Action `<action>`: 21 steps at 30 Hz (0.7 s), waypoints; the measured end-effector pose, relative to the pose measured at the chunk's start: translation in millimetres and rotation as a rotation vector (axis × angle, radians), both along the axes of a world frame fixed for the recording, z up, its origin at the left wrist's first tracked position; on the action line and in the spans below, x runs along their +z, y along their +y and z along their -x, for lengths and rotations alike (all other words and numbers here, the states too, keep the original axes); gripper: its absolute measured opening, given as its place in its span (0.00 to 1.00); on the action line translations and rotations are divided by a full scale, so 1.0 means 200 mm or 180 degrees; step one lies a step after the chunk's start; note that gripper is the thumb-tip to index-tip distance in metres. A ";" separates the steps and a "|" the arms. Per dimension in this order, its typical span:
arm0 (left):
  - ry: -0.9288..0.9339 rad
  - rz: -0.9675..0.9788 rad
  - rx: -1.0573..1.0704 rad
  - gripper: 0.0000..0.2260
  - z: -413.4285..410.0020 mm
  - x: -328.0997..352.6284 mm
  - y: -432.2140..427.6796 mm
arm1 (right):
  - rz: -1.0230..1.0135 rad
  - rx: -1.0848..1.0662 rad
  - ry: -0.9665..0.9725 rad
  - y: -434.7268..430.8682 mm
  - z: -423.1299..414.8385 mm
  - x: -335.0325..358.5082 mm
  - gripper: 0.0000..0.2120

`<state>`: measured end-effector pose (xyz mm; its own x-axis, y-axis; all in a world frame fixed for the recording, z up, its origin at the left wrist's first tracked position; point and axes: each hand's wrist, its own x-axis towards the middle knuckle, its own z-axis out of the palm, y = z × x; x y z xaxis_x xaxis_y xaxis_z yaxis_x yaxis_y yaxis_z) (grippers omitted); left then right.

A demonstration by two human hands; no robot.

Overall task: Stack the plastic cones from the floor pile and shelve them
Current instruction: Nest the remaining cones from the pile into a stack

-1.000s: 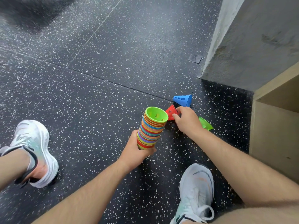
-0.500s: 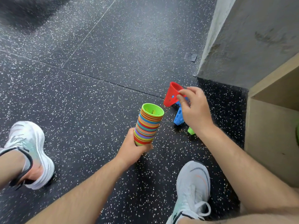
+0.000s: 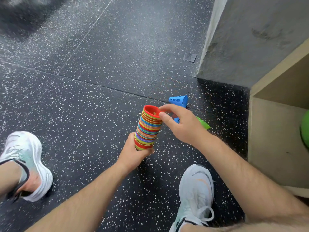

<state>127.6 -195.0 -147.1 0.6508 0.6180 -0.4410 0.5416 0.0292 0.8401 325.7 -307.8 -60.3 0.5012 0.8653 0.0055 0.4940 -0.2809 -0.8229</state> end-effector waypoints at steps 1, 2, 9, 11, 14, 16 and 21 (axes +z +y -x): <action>0.0019 -0.0001 -0.0022 0.26 0.00 0.00 0.00 | -0.0006 -0.0204 0.0028 0.01 -0.02 -0.02 0.14; 0.0036 -0.0006 -0.0044 0.25 0.01 -0.01 0.01 | 0.0019 -0.0425 -0.0019 0.01 -0.04 -0.04 0.13; 0.0063 -0.0053 -0.0133 0.25 0.01 -0.01 0.02 | 0.0981 -0.1320 -0.0263 0.07 -0.32 -0.23 0.13; 0.0050 -0.0018 -0.0145 0.25 0.01 -0.01 0.02 | 0.1250 -0.1388 -0.0318 0.10 -0.40 -0.26 0.15; 0.0007 0.0040 -0.0116 0.26 0.01 0.00 0.02 | 0.1538 -0.1397 -0.0316 0.15 -0.47 -0.30 0.17; -0.0027 0.0045 -0.0121 0.26 0.01 -0.01 0.02 | 0.1645 -0.1401 -0.0269 0.18 -0.50 -0.32 0.16; -0.0011 -0.0007 -0.0140 0.25 0.00 -0.01 0.03 | 0.1628 -0.1364 -0.0233 0.19 -0.51 -0.32 0.09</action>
<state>127.5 -189.1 -148.2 0.6790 0.5897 -0.4374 0.5394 0.0034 0.8420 427.3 -269.3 -125.2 0.8149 0.4925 -0.3055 0.3013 -0.8103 -0.5026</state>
